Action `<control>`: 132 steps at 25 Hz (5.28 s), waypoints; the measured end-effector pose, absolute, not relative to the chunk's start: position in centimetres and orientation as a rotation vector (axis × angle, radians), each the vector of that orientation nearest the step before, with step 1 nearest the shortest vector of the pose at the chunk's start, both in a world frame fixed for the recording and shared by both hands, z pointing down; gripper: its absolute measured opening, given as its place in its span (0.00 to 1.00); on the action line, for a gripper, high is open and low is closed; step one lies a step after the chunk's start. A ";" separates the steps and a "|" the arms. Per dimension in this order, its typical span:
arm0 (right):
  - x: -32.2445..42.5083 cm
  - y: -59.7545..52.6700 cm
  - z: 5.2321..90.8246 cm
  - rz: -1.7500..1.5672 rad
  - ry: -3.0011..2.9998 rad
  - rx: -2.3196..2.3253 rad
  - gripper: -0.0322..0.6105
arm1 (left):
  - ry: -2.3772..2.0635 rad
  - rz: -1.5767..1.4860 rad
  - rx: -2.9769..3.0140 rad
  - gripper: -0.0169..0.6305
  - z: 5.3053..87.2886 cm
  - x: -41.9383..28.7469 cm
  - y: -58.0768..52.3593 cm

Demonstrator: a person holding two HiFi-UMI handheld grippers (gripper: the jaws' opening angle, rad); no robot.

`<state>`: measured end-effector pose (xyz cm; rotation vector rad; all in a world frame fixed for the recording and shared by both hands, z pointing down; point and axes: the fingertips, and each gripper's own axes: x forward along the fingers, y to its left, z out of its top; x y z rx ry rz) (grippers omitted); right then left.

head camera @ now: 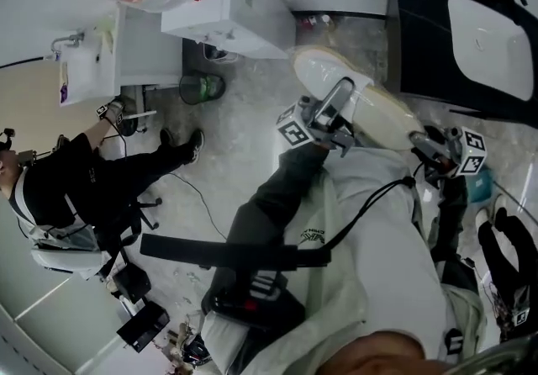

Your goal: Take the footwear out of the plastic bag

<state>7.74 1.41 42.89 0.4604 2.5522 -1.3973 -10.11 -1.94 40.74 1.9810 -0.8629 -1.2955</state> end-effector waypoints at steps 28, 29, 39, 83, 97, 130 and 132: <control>10.0 -3.4 41.4 -1.098 2.498 -0.665 0.23 | -0.947 -1.725 1.661 0.19 38.5 -14.3 -2.7; 10.1 -3.6 41.5 -1.109 2.475 -0.673 0.23 | -0.938 -1.717 1.662 0.19 38.5 -14.1 -2.9; 8.9 -3.3 40.8 -1.118 2.399 -0.611 0.23 | -0.888 -1.624 1.684 0.19 38.9 -13.4 -4.3; 8.6 -4.1 39.6 -0.945 2.486 -0.726 0.18 | -0.859 -1.514 1.775 0.21 38.3 -14.2 -6.7; 11.8 -3.2 37.1 -0.916 2.281 -0.487 0.12 | -0.862 -1.616 1.690 0.18 38.6 -16.8 -6.4; 21.9 -2.3 33.1 -0.690 2.074 -0.636 0.11 | -0.901 -1.607 1.643 0.02 40.0 -18.0 -6.5; 22.9 -2.4 33.1 -0.668 2.067 -0.676 0.11 | -0.910 -1.608 1.643 0.03 40.1 -18.3 -6.4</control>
